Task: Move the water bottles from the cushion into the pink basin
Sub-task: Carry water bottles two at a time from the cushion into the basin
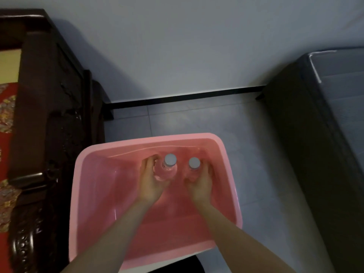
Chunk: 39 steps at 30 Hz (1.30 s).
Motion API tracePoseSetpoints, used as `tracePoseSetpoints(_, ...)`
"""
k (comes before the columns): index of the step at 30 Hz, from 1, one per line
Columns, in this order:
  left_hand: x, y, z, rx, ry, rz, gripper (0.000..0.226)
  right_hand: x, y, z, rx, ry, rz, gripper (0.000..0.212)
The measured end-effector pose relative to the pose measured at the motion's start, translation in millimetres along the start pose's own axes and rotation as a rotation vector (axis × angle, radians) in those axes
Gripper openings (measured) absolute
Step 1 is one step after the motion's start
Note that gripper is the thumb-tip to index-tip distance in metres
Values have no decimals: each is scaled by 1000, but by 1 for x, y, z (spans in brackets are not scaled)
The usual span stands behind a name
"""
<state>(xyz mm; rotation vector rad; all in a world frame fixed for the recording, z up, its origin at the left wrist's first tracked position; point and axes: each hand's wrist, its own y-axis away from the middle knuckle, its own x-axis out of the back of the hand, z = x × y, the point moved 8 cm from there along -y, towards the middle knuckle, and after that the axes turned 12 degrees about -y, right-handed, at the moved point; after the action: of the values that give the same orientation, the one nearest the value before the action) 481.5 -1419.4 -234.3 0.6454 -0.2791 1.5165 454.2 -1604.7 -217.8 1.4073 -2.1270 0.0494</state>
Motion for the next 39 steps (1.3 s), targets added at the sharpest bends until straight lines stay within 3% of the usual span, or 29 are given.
tracePoseSetpoints(7,-19,-11,-6,-18,92,30,68,-4,-9,1,20,-144,41,36)
tracePoseSetpoints(15,-32,-10,-2,-11,138,21,59,4,-7,-3,46,-117,-47,37)
tracePoseSetpoints(18,-31,-9,2,-16,99,13,55,13,-8,-17,111,-96,-85,51)
tracePoseSetpoints(24,-21,-12,22,-61,-63,-51,67,23,-2,-61,453,345,-240,49)
tracePoseSetpoints(28,-6,-11,52,-211,-132,-59,66,22,-5,-77,484,624,-378,34)
tracePoseSetpoints(33,0,-12,65,-218,-180,-32,39,24,-14,-84,470,722,-464,33)
tracePoseSetpoints(39,-11,-7,76,-238,-276,4,37,26,-19,-85,490,711,-455,33)
